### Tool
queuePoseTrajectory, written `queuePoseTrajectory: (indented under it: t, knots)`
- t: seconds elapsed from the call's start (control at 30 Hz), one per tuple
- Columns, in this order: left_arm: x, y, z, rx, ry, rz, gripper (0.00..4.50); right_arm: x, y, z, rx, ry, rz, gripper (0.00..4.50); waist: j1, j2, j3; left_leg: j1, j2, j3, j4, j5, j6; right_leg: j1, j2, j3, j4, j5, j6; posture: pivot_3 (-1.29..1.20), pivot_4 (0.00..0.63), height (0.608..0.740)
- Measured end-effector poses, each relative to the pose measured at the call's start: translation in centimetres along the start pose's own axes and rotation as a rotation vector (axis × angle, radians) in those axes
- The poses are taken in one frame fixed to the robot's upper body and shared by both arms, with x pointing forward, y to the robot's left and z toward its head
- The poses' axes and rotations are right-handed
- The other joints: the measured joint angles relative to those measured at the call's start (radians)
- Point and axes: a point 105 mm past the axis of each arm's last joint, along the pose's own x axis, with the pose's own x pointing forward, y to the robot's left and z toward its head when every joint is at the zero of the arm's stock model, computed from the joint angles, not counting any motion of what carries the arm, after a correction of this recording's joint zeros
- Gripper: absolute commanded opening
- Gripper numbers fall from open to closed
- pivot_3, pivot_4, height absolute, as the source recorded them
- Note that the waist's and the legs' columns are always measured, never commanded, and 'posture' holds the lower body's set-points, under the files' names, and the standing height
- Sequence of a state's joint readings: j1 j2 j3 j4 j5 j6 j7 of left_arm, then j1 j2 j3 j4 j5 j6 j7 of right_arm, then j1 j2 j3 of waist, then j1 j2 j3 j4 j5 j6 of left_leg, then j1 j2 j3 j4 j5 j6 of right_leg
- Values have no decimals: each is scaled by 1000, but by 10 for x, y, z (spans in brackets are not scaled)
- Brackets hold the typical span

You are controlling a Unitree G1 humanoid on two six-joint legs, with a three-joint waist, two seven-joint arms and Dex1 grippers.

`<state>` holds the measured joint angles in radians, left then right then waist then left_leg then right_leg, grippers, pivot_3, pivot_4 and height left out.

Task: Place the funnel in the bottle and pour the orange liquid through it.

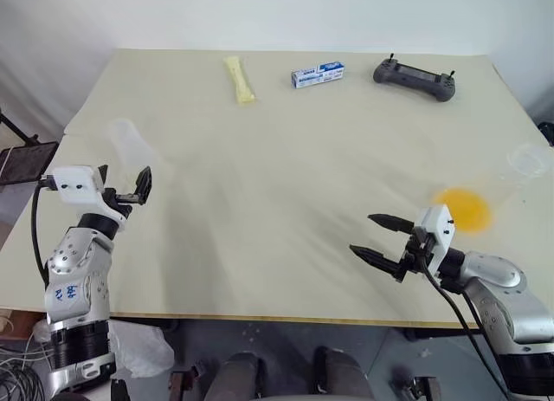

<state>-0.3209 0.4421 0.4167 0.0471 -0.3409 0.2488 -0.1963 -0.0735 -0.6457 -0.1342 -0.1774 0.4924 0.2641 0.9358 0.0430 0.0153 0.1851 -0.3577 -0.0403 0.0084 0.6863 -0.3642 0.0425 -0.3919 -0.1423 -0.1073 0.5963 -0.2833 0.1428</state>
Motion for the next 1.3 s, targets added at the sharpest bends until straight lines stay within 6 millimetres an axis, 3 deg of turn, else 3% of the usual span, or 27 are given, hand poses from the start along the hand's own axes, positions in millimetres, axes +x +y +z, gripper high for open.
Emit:
queuePoseTrajectory:
  t: [0.33,0.9,1.0,1.13,1.17,1.3]
  knots:
    - [34,3,2,0,-2,17,4500,-7,2,3,-12,-4,-44,4470,-3,-1,0,0,0,1,1,0,0,0,1,0,1,0,0,0,150,740]
    - [60,-1,19,22,-45,-7,4500,-7,2,3,-12,-4,-74,4470,-13,-3,0,0,0,0,2,0,0,0,1,0,2,0,1,0,150,740]
    - [61,-2,18,30,-41,-10,3859,-7,1,3,-12,-4,-75,4500,-17,-3,0,0,0,0,2,0,0,0,1,0,3,0,1,0,150,740]
    - [61,-3,18,32,-41,-22,2574,-7,1,3,-11,-3,-76,4500,-16,-4,0,0,0,0,3,0,0,0,0,0,3,0,1,0,150,740]
    - [61,-3,18,32,-41,-24,2399,-7,1,2,-11,-3,-77,4500,-16,-4,0,0,0,0,3,0,0,0,0,0,3,0,1,0,150,740]
    - [61,-6,18,32,-39,-48,2394,-8,1,2,-10,-2,-80,4500,-16,-4,0,0,0,0,3,0,0,0,0,0,4,0,1,0,150,740]
